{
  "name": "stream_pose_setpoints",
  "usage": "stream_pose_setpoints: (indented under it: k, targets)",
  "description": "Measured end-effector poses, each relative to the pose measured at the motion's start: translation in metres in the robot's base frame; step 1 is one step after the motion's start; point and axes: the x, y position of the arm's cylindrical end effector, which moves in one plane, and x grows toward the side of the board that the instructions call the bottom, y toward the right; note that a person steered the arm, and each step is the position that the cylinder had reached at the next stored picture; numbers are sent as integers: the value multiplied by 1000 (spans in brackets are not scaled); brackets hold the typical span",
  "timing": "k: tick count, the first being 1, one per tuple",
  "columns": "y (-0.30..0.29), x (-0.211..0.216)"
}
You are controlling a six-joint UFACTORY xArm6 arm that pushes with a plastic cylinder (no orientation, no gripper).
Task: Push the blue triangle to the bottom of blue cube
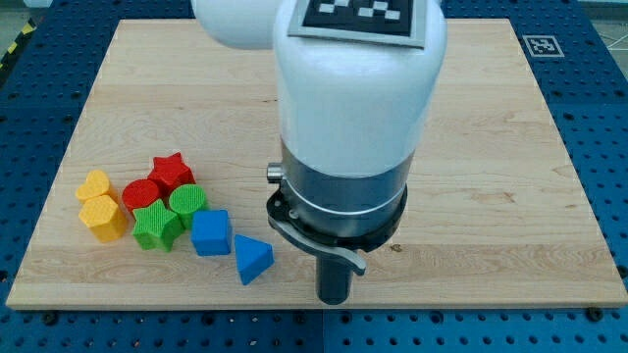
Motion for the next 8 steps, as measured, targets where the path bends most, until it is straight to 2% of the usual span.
stream_pose_setpoints:
  k: [3,8]
  targets:
    - [-13,0]
    - [-99,-8]
